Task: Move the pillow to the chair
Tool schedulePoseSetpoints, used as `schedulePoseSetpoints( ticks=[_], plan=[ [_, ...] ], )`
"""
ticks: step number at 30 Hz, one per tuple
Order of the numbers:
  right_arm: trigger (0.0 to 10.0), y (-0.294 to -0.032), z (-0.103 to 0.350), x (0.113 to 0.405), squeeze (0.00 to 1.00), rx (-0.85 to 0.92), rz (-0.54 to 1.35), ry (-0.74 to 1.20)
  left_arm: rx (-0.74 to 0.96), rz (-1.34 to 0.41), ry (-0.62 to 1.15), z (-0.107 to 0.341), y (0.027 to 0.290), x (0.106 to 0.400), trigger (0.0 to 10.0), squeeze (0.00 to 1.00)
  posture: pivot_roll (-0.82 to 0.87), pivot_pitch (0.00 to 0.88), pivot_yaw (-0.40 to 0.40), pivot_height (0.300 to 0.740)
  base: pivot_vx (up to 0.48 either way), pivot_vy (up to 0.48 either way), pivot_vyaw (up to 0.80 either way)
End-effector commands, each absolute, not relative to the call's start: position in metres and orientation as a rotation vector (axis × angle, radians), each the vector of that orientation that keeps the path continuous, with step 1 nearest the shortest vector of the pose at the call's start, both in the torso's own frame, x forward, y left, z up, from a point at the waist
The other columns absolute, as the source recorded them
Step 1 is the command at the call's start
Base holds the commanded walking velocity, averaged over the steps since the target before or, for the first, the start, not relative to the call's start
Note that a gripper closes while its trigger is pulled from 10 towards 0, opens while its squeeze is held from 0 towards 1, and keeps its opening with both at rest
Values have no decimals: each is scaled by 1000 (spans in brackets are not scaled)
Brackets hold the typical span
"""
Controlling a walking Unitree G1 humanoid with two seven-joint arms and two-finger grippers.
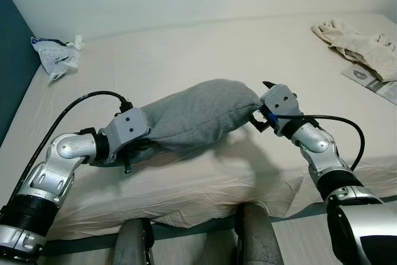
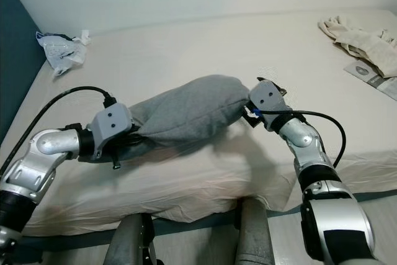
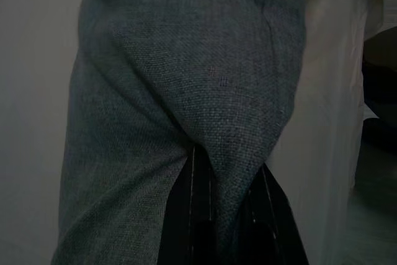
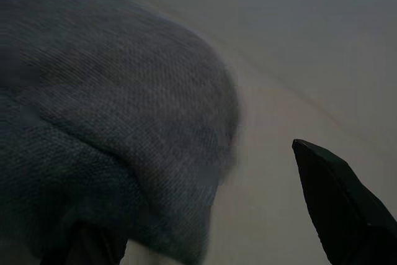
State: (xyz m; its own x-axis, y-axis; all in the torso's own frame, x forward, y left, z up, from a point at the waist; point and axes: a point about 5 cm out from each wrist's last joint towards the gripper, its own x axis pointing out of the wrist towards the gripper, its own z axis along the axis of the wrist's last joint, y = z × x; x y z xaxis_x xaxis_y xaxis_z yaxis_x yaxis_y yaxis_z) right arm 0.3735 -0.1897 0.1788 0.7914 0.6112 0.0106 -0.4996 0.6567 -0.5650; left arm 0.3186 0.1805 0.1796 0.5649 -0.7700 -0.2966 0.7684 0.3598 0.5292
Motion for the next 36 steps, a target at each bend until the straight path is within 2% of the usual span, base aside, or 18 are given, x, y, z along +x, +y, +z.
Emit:
schedulePoseSetpoints(
  ticks=[1, 6, 8, 10, 11, 13, 14, 17, 20, 21, 25, 30, 33, 36],
  plan=[
    [10000, -158, 160, 367, 1000, -599, 898, -122, 690, -1045, -34, 182, 172, 315, 0, 0, 66, 146, 26, 575, 0, 0, 0],
    [10000, -150, 148, 360, 1000, -652, 1019, -61, 694, -1041, -28, 182, 173, 315, 0, 0, 70, 148, 20, 575, 0, 0, 0],
    [10000, -153, 142, 359, 1000, -692, 1005, -27, 699, -1037, -25, 182, 173, 315, 0, 0, 78, 146, 13, 575, 0, 0, 0],
    [10000, -166, 135, 360, 1000, -710, 879, 5, 710, -1032, -23, 182, 174, 316, 0, 0, 81, 145, 12, 575, 0, 0, 0],
    [10000, -166, 135, 360, 1000, -710, 879, 5, 710, -1032, -23, 182, 174, 316, 0, 0, 81, 145, 12, 575, 0, 0, 0],
    [10000, -173, 132, 359, 1000, -619, 758, -28, 709, -1033, -24, 183, 174, 316, 0, 0, 78, 143, 20, 575, 0, 0, 0],
    [10000, -175, 136, 356, 1000, -479, 685, -107, 707, -1035, -22, 182, 173, 316, 0, 0, 73, 144, 28, 575, 0, 0, 0],
    [10000, -175, 138, 355, 1000, -428, 665, -148, 706, -1037, -20, 182, 173, 315, 0, 0, 73, 144, 30, 575, 0, 0, 0],
    [10000, -172, 130, 341, 1000, -416, 723, -165, 696, -1046, -16, 180, 171, 315, 0, 0, 68, 141, 41, 575, 0, 0, 0],
    [10000, -167, 119, 330, 1000, -452, 796, -132, 695, -1052, -14, 180, 170, 316, 0, 0, 65, 140, 43, 575, 0, 0, 0],
    [10000, -158, 105, 314, 1000, -539, 887, -132, 696, -1057, -21, 181, 167, 319, 0, 0, 56, 135, 53, 575, 0, 0, 0],
    [10000, -146, 108, 313, 1000, -486, 925, -167, 700, -1064, -31, 184, 164, 322, 0, 0, 60, 132, 60, 575, 0, 0, 0],
    [10000, -136, 101, 306, 1000, -483, 1092, -52, 707, -1071, -33, 184, 162, 323, 0, 0, 63, 133, 53, 575, 0, 0, 0],
    [10000, -138, 98, 298, 1000, -524, 1135, 3, 708, -1073, -33, 184, 162, 322, 0, 0, 71, 134, 46, 575, 0, 0, 0]
  ],
)
